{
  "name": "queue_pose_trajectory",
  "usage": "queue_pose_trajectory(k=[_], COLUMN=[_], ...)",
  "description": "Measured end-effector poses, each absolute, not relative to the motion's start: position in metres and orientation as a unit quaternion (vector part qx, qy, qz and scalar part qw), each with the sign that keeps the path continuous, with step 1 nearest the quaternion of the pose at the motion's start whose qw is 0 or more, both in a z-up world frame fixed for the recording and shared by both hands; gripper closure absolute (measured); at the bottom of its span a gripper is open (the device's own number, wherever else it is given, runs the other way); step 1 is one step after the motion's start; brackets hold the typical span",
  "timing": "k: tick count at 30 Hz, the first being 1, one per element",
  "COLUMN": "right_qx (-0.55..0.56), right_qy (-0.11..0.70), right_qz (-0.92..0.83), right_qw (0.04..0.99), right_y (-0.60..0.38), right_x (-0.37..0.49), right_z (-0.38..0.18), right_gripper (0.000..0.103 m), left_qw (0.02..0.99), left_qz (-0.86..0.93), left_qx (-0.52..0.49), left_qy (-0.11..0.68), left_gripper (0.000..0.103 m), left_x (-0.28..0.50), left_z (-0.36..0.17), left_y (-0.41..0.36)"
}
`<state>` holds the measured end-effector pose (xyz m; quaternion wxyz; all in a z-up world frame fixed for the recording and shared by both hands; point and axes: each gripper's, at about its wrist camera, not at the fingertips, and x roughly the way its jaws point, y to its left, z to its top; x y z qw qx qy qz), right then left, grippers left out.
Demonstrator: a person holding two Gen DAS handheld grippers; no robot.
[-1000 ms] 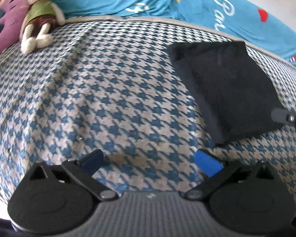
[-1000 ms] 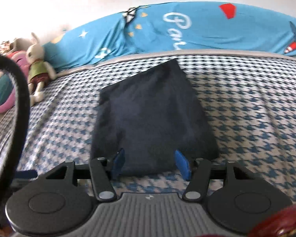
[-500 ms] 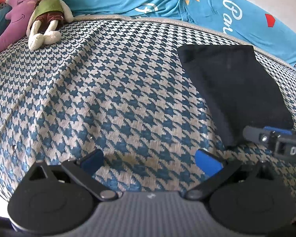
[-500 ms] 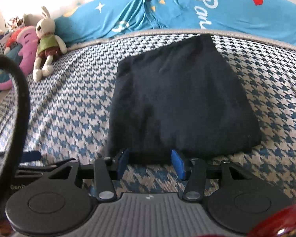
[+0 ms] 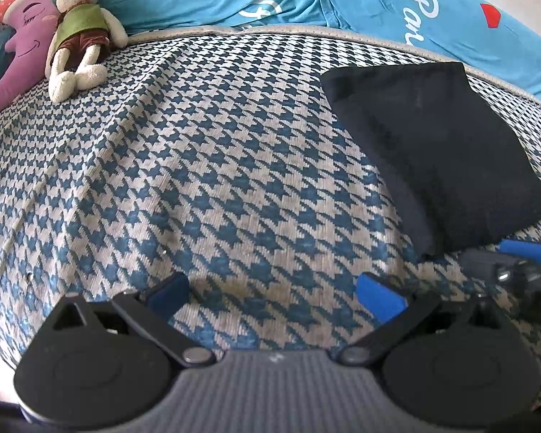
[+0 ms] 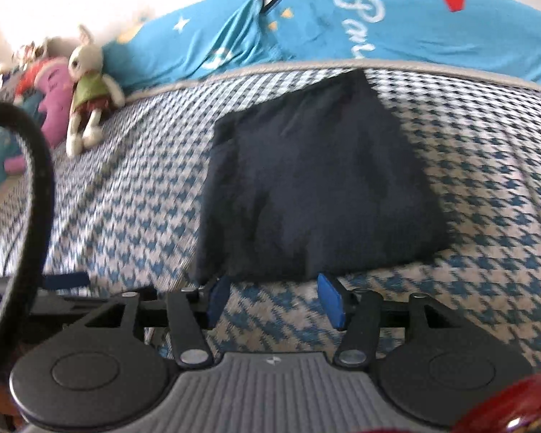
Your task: Fold clothes
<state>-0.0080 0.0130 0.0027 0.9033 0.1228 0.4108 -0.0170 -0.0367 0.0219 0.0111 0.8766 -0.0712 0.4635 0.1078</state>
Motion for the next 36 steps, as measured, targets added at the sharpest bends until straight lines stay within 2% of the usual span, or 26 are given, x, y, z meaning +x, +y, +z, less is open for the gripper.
queue_pose_trajectory(k=[14, 22, 36], right_qx=[0.131, 0.188, 0.26], right_qy=[0.411, 0.422, 0.425], right_qz=[-0.064, -0.057, -0.054], right_qw=[0.9, 0.885, 0.865], right_y=[-0.058, -0.098, -0.117], right_x=[-0.012, -0.003, 0.012], right_z=[0.027, 0.019, 0.005], right_gripper=[0.036, 0.035, 0.035], left_qw=[0.879, 0.895, 0.878], left_qz=[0.108, 0.043, -0.03], left_qx=[-0.09, -0.106, -0.174], left_qy=[0.456, 0.432, 0.445], left_gripper=[0.0, 0.0, 0.0], left_x=[-0.032, -0.008, 0.062], left_z=[0.017, 0.033, 0.027], left_y=[0.025, 0.022, 0.039])
